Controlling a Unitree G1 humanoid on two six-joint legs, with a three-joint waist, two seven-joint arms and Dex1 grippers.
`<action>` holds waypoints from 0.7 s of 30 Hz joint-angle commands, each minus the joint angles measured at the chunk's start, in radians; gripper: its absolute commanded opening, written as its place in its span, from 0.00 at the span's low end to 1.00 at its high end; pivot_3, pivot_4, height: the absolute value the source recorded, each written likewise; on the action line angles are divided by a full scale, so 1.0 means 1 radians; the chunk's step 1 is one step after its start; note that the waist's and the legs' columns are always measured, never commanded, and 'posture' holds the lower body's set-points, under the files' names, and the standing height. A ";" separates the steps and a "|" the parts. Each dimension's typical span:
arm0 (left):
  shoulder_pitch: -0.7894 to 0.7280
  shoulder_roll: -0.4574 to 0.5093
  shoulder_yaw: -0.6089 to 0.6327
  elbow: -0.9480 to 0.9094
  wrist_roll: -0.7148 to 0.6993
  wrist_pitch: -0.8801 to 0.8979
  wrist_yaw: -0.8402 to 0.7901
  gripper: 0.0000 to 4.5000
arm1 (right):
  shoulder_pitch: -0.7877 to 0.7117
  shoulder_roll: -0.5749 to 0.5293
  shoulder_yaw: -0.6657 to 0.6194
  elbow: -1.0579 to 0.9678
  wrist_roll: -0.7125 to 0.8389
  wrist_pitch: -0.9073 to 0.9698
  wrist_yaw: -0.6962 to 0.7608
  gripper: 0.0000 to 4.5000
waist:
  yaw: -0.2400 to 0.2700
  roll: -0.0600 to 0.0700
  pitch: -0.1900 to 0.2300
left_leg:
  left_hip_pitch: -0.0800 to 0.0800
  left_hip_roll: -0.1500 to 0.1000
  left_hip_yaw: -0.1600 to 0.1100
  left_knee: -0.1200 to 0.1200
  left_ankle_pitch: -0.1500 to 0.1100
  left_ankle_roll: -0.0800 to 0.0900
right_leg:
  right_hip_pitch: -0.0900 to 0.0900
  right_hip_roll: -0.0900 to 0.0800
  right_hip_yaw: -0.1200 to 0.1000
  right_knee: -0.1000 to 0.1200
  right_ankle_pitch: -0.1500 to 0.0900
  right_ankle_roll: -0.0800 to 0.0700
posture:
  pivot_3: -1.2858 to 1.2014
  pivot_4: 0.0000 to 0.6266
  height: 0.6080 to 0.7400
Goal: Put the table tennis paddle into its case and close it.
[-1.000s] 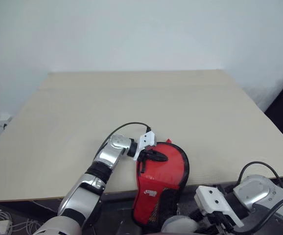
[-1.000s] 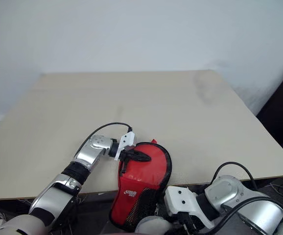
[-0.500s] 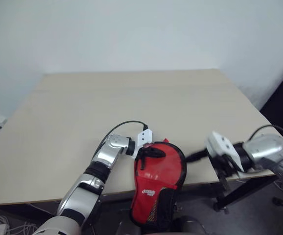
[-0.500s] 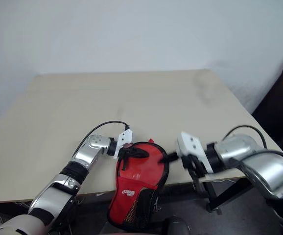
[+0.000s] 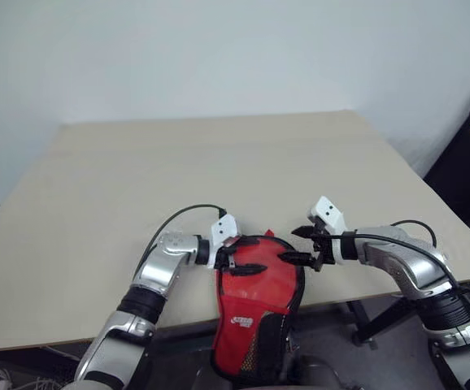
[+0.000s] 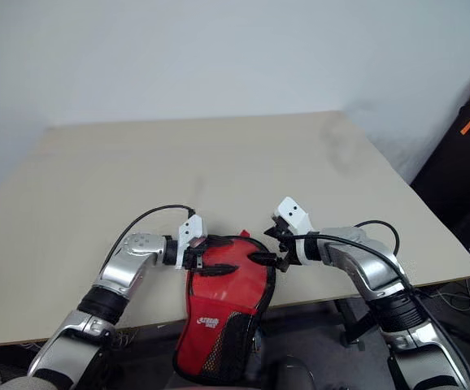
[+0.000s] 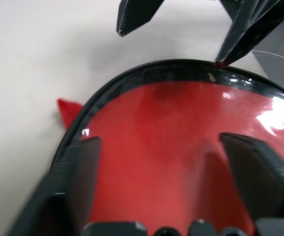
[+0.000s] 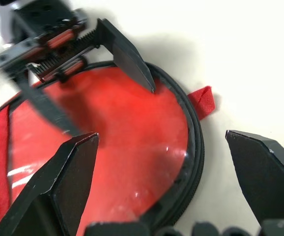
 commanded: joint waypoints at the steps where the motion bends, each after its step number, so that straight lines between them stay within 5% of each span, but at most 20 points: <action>1: 0.023 0.041 0.080 -0.141 -0.064 0.041 0.033 0.99 | 0.011 0.027 -0.025 0.035 -0.031 -0.026 -0.044 1.00 | 0.001 0.000 0.002 | 0.000 0.000 0.000 0.000 0.000 0.000 | 0.000 0.000 0.000 0.000 0.000 0.000 | 0.52 0.00 0.74; 8: 0.049 0.118 0.205 -0.302 -0.184 0.178 0.074 0.99 | 0.036 0.092 -0.040 0.129 -0.055 -0.041 -0.085 1.00 | 0.003 0.002 0.005 | -0.002 -0.002 0.001 0.000 0.003 -0.005 | -0.001 0.000 0.001 0.000 0.000 0.000 | 0.52 0.00 0.74; 21: 0.132 0.140 0.250 -0.354 -0.212 0.217 0.166 1.00 | 0.058 0.162 -0.070 0.116 -0.046 -0.055 -0.079 0.05 | 0.002 0.002 0.005 | 0.000 0.000 0.001 -0.001 0.004 -0.009 | 0.000 0.002 0.001 0.001 0.000 0.000 | 0.52 0.00 0.74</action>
